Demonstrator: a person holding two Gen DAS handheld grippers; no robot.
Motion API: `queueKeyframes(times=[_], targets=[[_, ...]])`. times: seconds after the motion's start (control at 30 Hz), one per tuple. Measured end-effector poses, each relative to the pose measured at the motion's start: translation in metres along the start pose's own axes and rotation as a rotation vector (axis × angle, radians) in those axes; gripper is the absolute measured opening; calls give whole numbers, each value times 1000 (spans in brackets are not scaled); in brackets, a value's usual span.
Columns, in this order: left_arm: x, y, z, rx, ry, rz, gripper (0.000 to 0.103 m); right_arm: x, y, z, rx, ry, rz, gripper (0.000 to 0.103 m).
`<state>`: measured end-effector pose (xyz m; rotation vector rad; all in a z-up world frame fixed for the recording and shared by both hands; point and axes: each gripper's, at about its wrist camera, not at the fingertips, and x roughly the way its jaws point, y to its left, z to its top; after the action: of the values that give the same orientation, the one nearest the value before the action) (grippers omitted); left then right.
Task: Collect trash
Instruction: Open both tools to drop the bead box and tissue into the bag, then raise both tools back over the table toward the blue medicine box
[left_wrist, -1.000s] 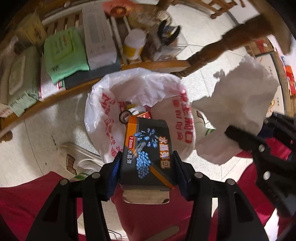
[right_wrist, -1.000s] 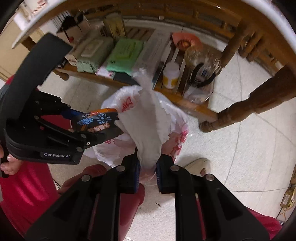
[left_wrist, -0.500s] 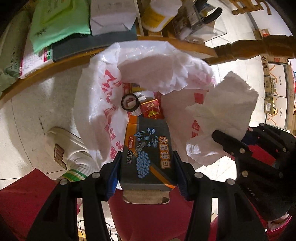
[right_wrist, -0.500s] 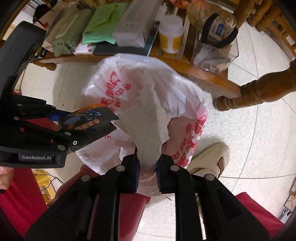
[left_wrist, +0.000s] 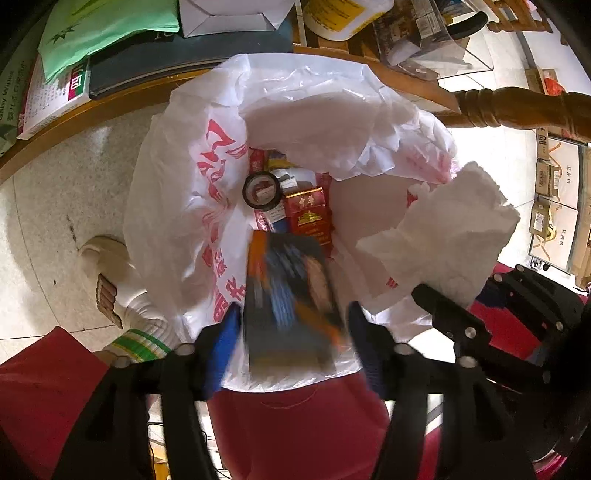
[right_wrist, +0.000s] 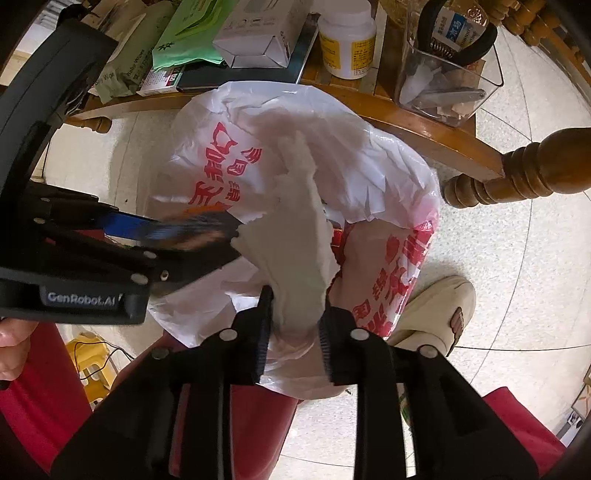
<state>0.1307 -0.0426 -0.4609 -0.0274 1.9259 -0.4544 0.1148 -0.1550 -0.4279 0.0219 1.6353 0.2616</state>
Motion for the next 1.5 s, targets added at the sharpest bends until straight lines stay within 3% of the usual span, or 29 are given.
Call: queueKeyframes(times=[0.03, 0.17, 0.63, 0.73, 0.93, 1.03, 1.23, 1.33, 1.5], targets=[[0, -1, 0, 2, -4, 4, 71, 0, -1, 0, 6, -3, -1, 39], [1, -2, 0, 12, -8, 28, 78, -1, -3, 1, 16, -10, -4, 46], [-14, -11, -9, 28, -53, 57, 78, -15, 4, -4, 3, -46, -11, 48], [-23, -17, -17, 55, -89, 105, 78, -25, 7, -12, -5, -72, -24, 57], [-54, -31, -46, 123, -188, 177, 79, -61, 10, -37, -8, -129, -24, 59], [-82, -39, -70, 181, -255, 209, 79, -100, 11, -57, -6, -202, -18, 61], [-174, -69, -127, 399, -412, 305, 87, -216, 9, -89, -38, -444, -98, 88], [-234, -90, -152, 507, -498, 348, 93, -280, 3, -96, -30, -558, -78, 93], [-317, -134, -180, 711, -535, 302, 95, -368, 0, -90, -83, -659, -34, 93]])
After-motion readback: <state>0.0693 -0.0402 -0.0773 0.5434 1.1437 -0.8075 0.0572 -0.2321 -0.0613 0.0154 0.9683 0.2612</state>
